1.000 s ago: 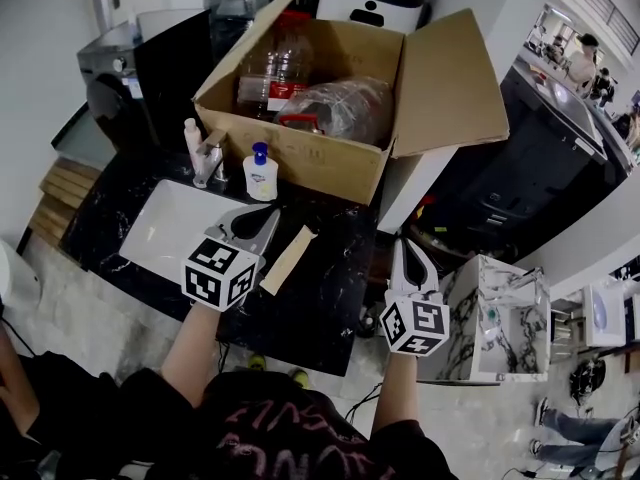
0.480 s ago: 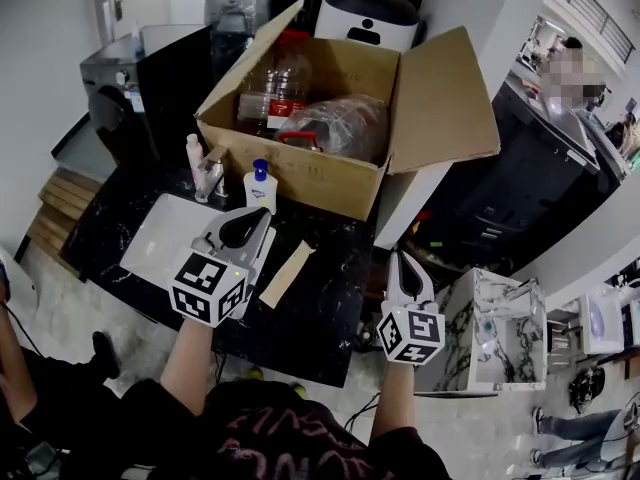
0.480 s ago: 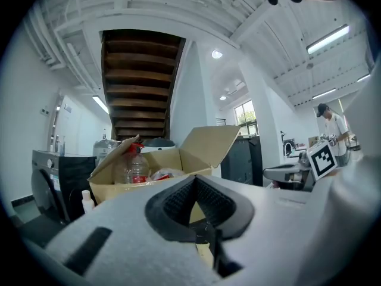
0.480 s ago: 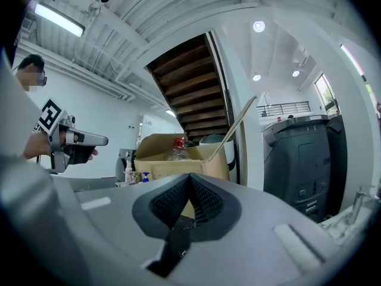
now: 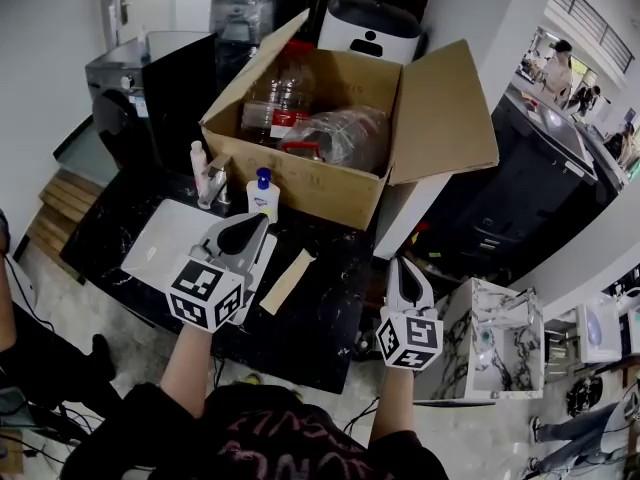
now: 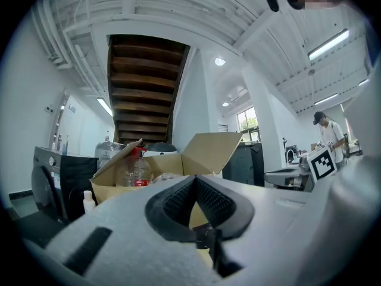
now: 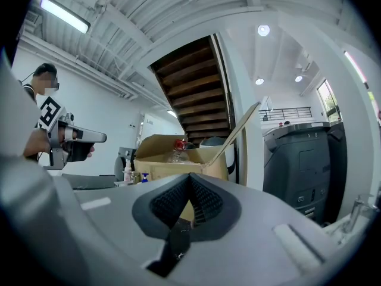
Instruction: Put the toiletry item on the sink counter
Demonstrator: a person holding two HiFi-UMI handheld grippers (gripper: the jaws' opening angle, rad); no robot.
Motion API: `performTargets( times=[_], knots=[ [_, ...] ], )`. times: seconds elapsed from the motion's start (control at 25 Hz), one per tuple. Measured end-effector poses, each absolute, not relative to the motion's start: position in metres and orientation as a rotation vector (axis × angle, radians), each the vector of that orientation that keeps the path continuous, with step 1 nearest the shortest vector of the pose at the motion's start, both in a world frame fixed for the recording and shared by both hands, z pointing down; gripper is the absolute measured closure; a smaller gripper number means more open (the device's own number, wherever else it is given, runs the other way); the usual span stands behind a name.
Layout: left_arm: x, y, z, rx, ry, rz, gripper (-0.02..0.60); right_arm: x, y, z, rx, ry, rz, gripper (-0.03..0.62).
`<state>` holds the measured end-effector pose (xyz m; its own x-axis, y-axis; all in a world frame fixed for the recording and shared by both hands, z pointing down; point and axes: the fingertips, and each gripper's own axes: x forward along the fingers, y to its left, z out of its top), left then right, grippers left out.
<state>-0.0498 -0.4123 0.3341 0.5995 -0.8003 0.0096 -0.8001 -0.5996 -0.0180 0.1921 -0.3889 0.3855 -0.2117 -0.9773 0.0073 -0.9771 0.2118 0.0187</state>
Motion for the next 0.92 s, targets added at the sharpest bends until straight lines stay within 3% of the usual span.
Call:
performTargets(
  times=[0.92],
  knots=[
    [-0.0489,-0.4143,0.3277,-2.823,1.359,0.032,0.583,0.1901,-0.3905,0.3804,1.973,-2.416,-0.045,0.583]
  ],
)
